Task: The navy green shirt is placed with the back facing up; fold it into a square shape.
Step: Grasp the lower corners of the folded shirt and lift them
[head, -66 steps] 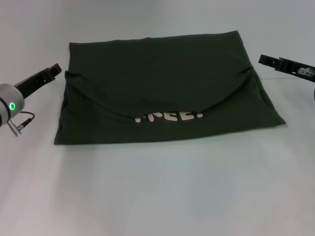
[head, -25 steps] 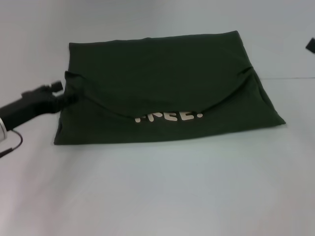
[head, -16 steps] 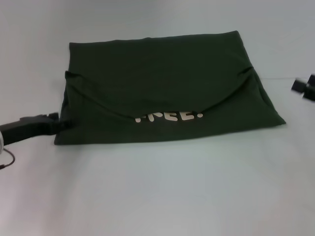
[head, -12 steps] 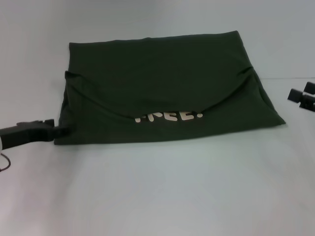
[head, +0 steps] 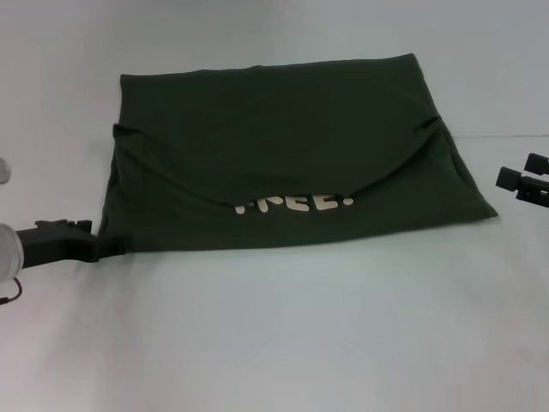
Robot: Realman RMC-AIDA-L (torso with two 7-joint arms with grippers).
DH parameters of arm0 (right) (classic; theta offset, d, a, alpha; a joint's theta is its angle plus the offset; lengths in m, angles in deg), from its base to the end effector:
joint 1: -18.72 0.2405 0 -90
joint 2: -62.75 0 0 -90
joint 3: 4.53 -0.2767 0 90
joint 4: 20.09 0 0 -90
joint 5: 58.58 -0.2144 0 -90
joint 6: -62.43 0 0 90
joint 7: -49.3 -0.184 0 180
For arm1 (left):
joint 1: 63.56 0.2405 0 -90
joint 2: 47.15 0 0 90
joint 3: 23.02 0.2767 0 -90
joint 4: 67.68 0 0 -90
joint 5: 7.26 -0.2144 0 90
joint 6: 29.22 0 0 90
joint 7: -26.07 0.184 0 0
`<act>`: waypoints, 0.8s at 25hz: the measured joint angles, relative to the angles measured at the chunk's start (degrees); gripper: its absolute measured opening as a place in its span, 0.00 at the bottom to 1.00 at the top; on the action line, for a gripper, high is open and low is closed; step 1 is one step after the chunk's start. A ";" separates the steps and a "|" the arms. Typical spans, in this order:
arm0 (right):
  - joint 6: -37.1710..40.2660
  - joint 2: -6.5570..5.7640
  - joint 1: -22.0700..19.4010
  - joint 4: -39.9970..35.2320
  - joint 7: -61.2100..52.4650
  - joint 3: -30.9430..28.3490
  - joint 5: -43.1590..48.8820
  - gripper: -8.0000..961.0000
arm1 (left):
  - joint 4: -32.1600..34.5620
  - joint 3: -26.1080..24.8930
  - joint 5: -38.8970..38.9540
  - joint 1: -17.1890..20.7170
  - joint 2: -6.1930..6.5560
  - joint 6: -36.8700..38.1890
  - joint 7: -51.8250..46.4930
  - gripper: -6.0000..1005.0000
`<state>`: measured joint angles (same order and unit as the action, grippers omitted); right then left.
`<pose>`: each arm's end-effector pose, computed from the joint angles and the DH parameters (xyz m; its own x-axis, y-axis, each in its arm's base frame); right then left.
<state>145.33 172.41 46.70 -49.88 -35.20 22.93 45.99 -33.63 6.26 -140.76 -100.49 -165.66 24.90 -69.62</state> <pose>0.3262 0.3915 0.0589 0.5732 -0.3692 -0.7316 -0.7426 -0.6114 -0.2733 -0.3491 0.4388 -0.0198 0.6834 0.6015 0.4138 0.7170 -0.4461 -0.5356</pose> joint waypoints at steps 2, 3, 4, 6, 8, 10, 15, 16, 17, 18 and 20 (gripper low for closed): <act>-0.12 0.00 0.13 0.00 -0.01 0.03 0.34 0.98 | -1.14 1.18 -0.03 -0.34 -0.04 -2.40 0.01 0.81; -0.23 0.00 0.16 0.00 -0.04 0.04 0.41 0.98 | -1.60 1.44 -0.05 -0.51 -0.04 -2.91 0.01 0.81; -0.26 0.00 0.16 0.00 -0.09 0.04 0.43 0.98 | -2.10 1.63 -0.09 -0.71 -0.02 -3.28 0.01 0.81; -0.29 0.00 0.16 0.00 -0.17 0.05 0.45 0.98 | -2.78 1.90 -0.14 -1.06 0.09 -3.51 0.01 0.81; -0.32 0.00 0.16 0.00 -0.25 0.05 0.46 0.98 | -3.09 2.32 -0.17 -1.25 0.14 -3.59 0.01 0.81; -0.35 0.00 0.15 0.00 -0.29 0.05 0.46 0.98 | -3.12 2.64 -0.18 -1.30 0.12 -3.61 0.00 0.81; -0.42 0.00 0.30 0.00 -0.30 0.05 0.92 0.98 | -3.21 3.12 -0.19 -1.36 -0.01 -3.65 -0.14 0.81; -0.46 0.00 0.33 0.00 -0.31 0.05 0.95 0.98 | -3.21 3.11 -0.19 -1.37 -0.01 -3.65 -0.16 0.81; -0.54 0.00 0.37 -0.01 -0.31 0.05 0.96 0.98 | -3.21 3.11 -0.19 -1.37 -0.01 -3.66 -0.16 0.80; -0.65 0.02 0.41 -0.01 -0.31 0.05 0.98 0.98 | -3.21 3.11 -0.19 -1.38 -0.01 -3.66 -0.16 0.80; -0.74 0.04 0.47 0.00 -0.31 0.21 1.03 0.98 | -3.21 3.14 -0.19 -1.38 -0.03 -3.70 -0.10 0.80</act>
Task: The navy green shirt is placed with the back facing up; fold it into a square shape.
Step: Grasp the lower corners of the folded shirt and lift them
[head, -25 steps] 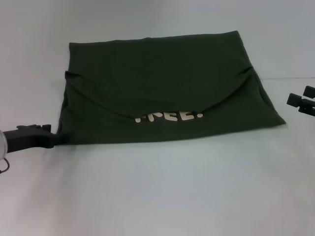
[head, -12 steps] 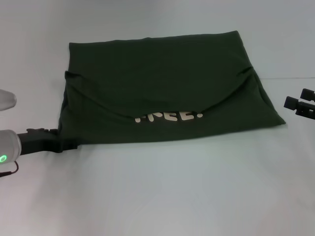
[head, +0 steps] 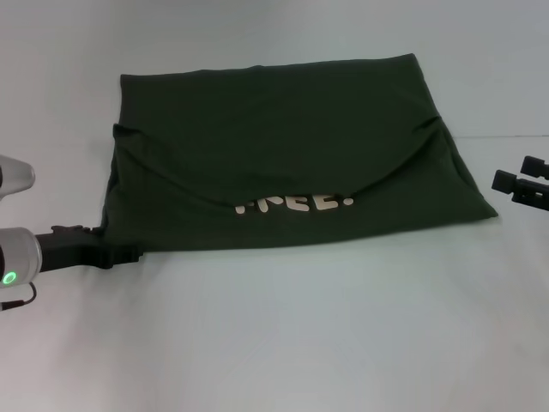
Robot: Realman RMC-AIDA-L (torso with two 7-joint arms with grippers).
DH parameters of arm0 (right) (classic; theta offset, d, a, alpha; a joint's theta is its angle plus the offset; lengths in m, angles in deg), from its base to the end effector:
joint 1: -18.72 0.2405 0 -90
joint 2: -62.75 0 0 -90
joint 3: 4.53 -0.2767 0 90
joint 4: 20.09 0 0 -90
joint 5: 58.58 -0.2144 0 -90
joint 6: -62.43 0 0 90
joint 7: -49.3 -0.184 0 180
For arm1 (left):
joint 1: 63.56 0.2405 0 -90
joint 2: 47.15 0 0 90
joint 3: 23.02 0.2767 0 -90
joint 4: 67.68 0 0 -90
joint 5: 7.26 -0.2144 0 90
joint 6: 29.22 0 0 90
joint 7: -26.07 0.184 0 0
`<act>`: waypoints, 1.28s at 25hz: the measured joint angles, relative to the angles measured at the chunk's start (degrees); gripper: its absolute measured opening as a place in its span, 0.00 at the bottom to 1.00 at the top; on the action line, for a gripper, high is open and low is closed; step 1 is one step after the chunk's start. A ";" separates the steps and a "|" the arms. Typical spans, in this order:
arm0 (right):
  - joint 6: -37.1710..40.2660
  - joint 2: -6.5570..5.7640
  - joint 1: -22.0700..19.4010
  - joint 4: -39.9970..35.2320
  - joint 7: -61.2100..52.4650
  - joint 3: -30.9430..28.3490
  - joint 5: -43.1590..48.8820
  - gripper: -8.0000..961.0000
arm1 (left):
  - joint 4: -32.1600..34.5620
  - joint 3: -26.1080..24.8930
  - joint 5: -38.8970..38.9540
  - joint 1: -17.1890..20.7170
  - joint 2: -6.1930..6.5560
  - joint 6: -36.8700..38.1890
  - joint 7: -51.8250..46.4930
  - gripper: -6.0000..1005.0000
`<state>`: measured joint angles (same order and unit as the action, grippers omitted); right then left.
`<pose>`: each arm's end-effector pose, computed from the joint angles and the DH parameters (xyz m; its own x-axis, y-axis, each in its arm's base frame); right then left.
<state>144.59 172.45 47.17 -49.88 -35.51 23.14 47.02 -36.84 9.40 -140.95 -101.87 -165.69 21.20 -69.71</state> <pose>0.3262 0.3940 0.0559 0.5816 -0.3812 -0.7186 -0.7422 -0.6104 -0.2768 -0.3460 0.4424 -0.0363 0.6992 0.6123 0.3692 0.6960 -0.4646 -0.5474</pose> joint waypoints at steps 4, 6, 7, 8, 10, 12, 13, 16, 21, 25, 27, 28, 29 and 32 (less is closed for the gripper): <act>0.00 0.03 0.10 0.00 0.00 0.45 0.05 0.98 | 0.00 0.40 0.00 0.00 -0.05 -0.18 -0.20 0.76; 0.00 0.04 0.10 0.00 0.00 0.47 0.05 0.98 | 0.00 0.28 0.00 -0.01 -0.05 -0.21 -0.26 0.73; 0.00 0.04 0.11 0.00 0.00 0.49 0.05 0.98 | 0.00 0.24 0.00 -0.01 -0.05 -0.22 -0.27 0.71; 0.00 0.04 0.12 0.00 0.00 0.52 0.05 0.98 | 0.00 0.21 0.00 -0.01 -0.05 -0.23 -0.27 0.69; -0.04 0.04 0.12 0.00 0.00 0.57 0.05 0.98 | 0.00 0.20 0.00 -0.01 -0.04 -0.25 -0.28 0.65; -0.05 0.04 0.12 0.00 0.00 0.74 0.05 0.98 | 0.00 0.32 0.02 0.00 -0.03 -0.25 -0.29 0.61; -0.06 0.04 0.12 0.00 0.00 0.91 0.05 0.98 | 0.00 0.37 0.05 -0.01 -0.02 -0.25 -0.29 0.59; -0.07 0.07 0.12 0.00 0.00 1.21 0.05 0.98 | 0.00 0.44 0.14 0.00 -0.01 -0.25 -0.32 0.48; -0.08 0.13 0.20 0.00 -0.14 1.61 0.04 0.98 | 0.06 0.34 0.05 -0.05 0.01 -1.33 -1.31 0.36; -0.08 0.11 0.44 0.00 -0.51 1.95 0.05 0.98 | 0.05 0.37 0.02 -0.19 0.21 -1.84 -2.50 0.30; -0.08 0.07 0.55 0.00 -0.56 1.99 0.04 0.98 | 0.03 0.50 -0.02 -0.19 0.21 -1.77 -2.53 0.27; -0.08 0.07 0.58 0.00 -0.61 2.00 0.04 0.98 | 0.03 0.51 -0.04 -0.19 0.21 -1.76 -2.57 0.25; -0.08 0.06 0.60 0.00 -0.65 2.00 0.04 0.98 | 0.03 0.52 -0.05 -0.18 0.20 -1.75 -2.65 0.24; -0.08 0.05 0.65 0.00 -0.69 2.00 0.04 0.98 | 0.01 0.54 -0.07 -0.18 0.14 -1.75 -2.78 0.02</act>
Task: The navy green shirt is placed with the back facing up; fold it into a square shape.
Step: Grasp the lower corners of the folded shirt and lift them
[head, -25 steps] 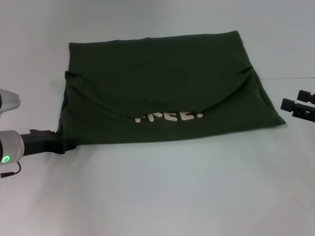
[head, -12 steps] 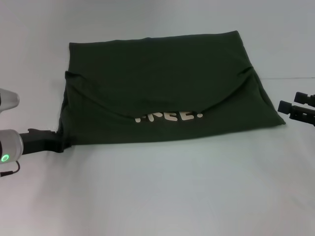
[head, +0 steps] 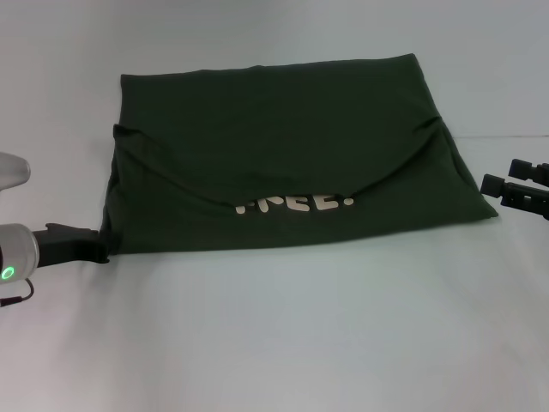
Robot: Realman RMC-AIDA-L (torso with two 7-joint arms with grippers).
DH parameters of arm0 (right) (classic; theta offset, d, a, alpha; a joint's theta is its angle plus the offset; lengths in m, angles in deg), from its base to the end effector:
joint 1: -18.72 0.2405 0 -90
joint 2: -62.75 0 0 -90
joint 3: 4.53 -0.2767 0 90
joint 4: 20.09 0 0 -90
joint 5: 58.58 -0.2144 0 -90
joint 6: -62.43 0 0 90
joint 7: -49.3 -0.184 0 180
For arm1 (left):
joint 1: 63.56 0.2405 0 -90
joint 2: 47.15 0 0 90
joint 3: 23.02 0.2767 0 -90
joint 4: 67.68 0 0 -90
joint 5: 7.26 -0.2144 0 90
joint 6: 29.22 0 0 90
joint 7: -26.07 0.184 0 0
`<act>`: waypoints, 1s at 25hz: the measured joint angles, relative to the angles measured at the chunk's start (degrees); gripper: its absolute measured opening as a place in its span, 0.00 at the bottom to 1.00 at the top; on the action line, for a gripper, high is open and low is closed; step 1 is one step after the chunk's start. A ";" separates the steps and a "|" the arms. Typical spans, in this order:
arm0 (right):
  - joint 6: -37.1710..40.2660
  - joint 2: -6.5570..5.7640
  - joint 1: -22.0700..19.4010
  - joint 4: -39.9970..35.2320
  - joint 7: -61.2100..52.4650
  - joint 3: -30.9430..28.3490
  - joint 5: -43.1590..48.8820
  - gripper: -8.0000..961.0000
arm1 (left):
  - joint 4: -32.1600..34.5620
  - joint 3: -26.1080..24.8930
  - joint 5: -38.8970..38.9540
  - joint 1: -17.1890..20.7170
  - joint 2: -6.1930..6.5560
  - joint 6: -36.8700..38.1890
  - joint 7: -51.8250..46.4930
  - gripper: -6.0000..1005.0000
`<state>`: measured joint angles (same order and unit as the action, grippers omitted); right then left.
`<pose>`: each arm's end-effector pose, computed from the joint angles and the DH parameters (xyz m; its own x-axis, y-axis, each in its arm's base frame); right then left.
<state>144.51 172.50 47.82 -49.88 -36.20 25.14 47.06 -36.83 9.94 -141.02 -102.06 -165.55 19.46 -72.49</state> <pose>0.3201 0.3960 0.0492 0.5928 -0.3964 -0.7011 -0.7312 -0.6297 -0.2622 -0.3480 0.4465 -0.0328 0.6736 0.6281 0.3897 0.7161 -0.4237 -0.5547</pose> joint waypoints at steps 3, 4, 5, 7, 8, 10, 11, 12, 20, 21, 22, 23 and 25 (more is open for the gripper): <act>-0.02 0.00 0.00 0.00 -0.02 0.00 0.00 0.98 | 0.00 0.00 -0.02 0.00 -0.02 0.08 -0.01 0.01; -0.03 -0.01 0.00 0.00 -0.05 -0.01 0.00 0.98 | 0.00 0.00 -0.02 -0.04 -0.02 0.10 -0.02 0.01; -0.03 0.00 0.00 0.00 -0.08 -0.01 0.00 0.98 | 0.00 0.00 -0.02 -0.12 -0.03 0.13 -0.02 0.01; -0.04 -0.01 0.00 0.00 -0.26 -0.03 0.00 0.98 | 0.00 0.00 -0.02 -0.29 -0.04 0.22 -0.04 0.01; -0.05 0.00 0.00 0.00 -0.45 -0.03 0.00 0.98 | -0.01 0.00 -0.02 -0.33 -0.03 0.31 -0.06 0.01; -0.07 -0.04 0.00 0.00 -1.01 -0.05 0.00 0.98 | -0.01 0.00 -0.02 -0.39 -0.01 0.47 -0.09 0.01; -0.15 -0.07 0.03 0.00 -1.50 -0.05 0.00 0.97 | 0.00 0.01 -0.02 -0.42 0.03 0.57 -0.11 0.01; -0.36 -0.10 0.08 -0.08 -2.20 -0.06 0.00 0.97 | 0.00 0.00 -0.02 -0.45 0.07 0.66 -0.12 0.01; -2.96 -0.48 0.27 -2.95 -9.00 1.46 -0.01 0.97 | 2.14 -0.89 -1.31 -0.33 0.66 3.20 -2.61 0.01; -3.30 -0.53 0.29 -2.95 -9.30 1.64 0.00 0.97 | 2.41 -1.03 -1.32 -0.24 0.77 3.83 -2.77 0.01; -3.73 -0.54 0.33 -2.96 -9.64 1.84 0.00 0.97 | 2.63 -1.12 -1.34 -0.18 0.86 4.30 -2.96 0.01; -4.25 -0.54 0.39 -2.96 -10.04 2.12 0.09 0.97 | 2.77 -1.17 -1.37 -0.14 0.99 4.53 -3.15 0.01; -4.87 -0.57 0.55 -2.97 -10.62 2.48 0.48 0.97 | 2.87 -1.17 -1.46 -0.12 1.11 4.66 -3.47 0.01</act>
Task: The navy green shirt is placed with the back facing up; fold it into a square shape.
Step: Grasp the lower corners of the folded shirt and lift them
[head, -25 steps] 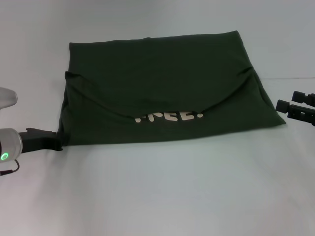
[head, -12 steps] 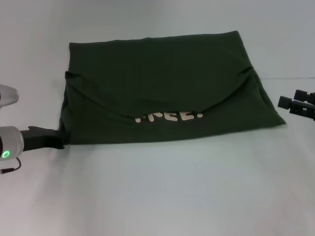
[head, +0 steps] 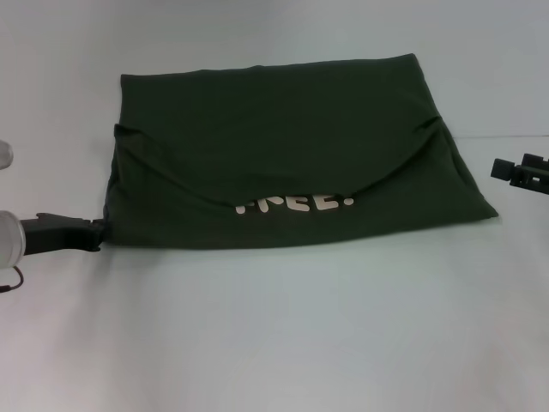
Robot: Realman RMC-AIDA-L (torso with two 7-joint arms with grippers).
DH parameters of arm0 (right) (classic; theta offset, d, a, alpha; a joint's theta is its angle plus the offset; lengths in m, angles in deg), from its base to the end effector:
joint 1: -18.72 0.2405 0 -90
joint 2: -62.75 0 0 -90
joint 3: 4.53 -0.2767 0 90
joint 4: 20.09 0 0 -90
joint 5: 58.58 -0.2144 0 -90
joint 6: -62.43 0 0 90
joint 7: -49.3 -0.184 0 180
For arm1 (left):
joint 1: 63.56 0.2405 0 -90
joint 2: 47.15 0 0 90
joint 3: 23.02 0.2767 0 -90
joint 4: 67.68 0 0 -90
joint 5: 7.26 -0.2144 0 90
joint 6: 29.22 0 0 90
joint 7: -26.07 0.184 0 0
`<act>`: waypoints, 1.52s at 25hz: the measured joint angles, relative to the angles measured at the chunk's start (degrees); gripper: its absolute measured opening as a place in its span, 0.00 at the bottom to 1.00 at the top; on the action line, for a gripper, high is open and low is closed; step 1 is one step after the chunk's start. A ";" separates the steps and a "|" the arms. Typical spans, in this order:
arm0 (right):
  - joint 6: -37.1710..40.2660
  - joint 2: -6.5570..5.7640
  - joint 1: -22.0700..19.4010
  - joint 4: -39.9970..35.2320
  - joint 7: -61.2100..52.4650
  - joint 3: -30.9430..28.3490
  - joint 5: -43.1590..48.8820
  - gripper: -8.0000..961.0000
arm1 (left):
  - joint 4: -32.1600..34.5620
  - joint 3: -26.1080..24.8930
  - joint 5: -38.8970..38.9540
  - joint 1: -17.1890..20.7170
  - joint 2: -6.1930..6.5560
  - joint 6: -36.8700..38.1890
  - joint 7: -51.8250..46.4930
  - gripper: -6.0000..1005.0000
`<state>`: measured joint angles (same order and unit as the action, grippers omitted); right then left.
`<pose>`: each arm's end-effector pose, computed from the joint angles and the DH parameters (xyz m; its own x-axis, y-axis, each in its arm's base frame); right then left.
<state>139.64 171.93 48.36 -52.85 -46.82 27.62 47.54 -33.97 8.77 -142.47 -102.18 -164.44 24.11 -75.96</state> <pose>0.3250 0.4117 0.0605 0.5186 -0.4814 -0.7066 -0.8148 -0.5288 -0.2377 -0.3428 0.4495 -0.0152 0.6571 0.6333 0.4087 0.7363 -0.4233 -0.5279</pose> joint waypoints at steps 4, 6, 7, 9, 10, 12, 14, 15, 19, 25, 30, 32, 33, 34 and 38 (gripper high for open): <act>-0.26 -0.12 0.68 -0.02 -1.52 0.29 1.37 0.96 | 0.67 -0.16 -1.76 0.01 0.32 0.78 -1.93 0.01; -0.76 -0.26 1.09 -0.12 -2.94 0.37 2.24 0.96 | 0.81 -0.38 -2.67 -0.07 0.45 1.16 -2.64 0.01; -1.22 -0.36 1.33 -0.28 -3.94 0.38 2.89 0.96 | 0.81 -0.49 -2.76 -0.13 0.47 1.29 -2.68 0.01; -2.04 -0.69 2.04 -0.64 -6.38 0.43 4.44 0.96 | 0.82 -0.72 -2.83 -0.24 0.53 1.46 -2.70 0.01; -2.36 -0.93 2.54 -0.70 -7.81 0.46 5.59 0.96 | 0.81 -0.77 -2.84 -0.25 0.55 1.64 -2.70 0.01; -3.01 -1.64 3.75 -0.79 -11.71 0.49 8.36 0.96 | 0.81 -0.85 -2.84 -0.28 0.60 2.07 -2.79 0.01; -4.09 -2.61 5.42 -0.84 -17.27 0.50 12.27 0.96 | 0.82 -0.96 -2.84 -0.33 0.64 2.54 -3.20 0.01; -4.62 -3.02 6.15 -0.85 -19.81 0.51 14.10 0.96 | 0.83 -1.05 -2.84 -0.34 0.66 2.60 -3.36 0.01; -6.50 -4.40 9.82 -0.92 -30.14 0.67 22.84 0.96 | 0.92 -1.48 -2.91 -0.39 0.75 2.76 -3.64 0.01; -9.29 -4.05 14.47 -0.69 -37.98 4.04 33.97 0.95 | 0.91 -1.33 -2.91 -0.57 0.77 2.82 -4.08 0.01; -14.00 -2.31 15.56 -0.02 -38.21 8.49 35.08 0.95 | 0.71 -1.19 -2.91 -0.70 0.77 3.05 -4.13 0.01; -16.14 -1.35 15.61 0.00 -37.58 10.10 35.12 0.95 | 0.68 -1.13 -2.91 -0.72 0.77 3.41 -4.14 0.01; -17.22 -0.96 15.62 0.03 -37.20 10.93 35.14 0.95 | 0.67 -1.11 -2.91 -0.74 0.77 3.56 -4.14 0.01; -18.41 -0.59 15.62 0.11 -36.81 11.67 35.16 0.95 | 0.67 -1.08 -2.91 -0.77 0.77 3.64 -4.14 0.01; -22.71 0.86 15.65 0.42 -34.45 12.91 35.20 0.95 | 0.61 -1.04 -2.89 -0.90 0.77 3.70 -4.14 0.01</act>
<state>116.93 172.78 64.01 -52.43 -81.27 40.53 82.74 -33.35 7.72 -145.37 -103.08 -163.68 27.82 -80.10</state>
